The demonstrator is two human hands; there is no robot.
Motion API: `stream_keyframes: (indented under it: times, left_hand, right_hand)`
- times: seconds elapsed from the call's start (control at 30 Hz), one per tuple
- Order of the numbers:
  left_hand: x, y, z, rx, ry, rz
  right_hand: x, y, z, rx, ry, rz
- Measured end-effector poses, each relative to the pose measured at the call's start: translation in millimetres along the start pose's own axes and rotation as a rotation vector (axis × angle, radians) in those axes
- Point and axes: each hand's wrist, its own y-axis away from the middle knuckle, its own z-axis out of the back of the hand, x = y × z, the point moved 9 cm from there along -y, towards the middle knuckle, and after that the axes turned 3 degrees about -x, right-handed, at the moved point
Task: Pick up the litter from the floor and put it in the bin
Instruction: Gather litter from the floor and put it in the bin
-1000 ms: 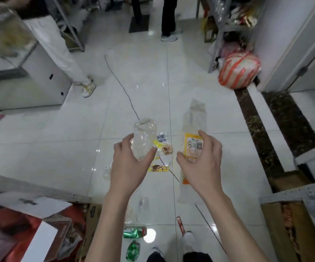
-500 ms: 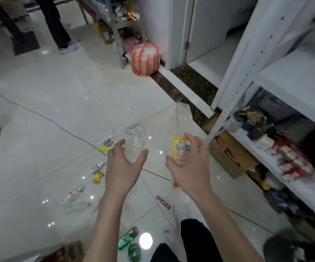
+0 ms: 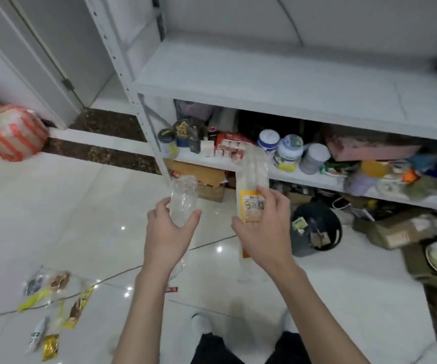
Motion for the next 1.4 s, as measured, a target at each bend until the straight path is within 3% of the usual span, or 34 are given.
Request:
stream_keyframes:
  times: [0.33, 0.57, 0.9, 1.13, 1.4]
  left_hand:
    - [-118.2, 57.1, -270.5, 0.250, -0.105, -0.049]
    - [-155.1, 57.9, -421.1, 0.348, -0.143, -0.038]
    - [-76.2, -19.9, -597.0, 0.398, -0.185, 0.112]
    - [9.7, -75.1, -726.0, 0.457, -0.281, 0.073]
    - [79.1, -106.8, -815.5, 0.514, -0.303, 0.077]
  right_hand:
    - [-229.8, -39.3, 190.9, -0.201, 0.011, -0.258]
    - [-372.6, -82.0, 252.0, -0.224, 0.024, -0.397]
    - [-535.7, -145.1, 167.8, -0.201, 0.038, -0.455]
    - [-668.0, -169.0, 78.3, -0.157, 0.082, -0.498]
    - [-751.9, -196.7, 7.5, -0.138, 0.111, -0.493]
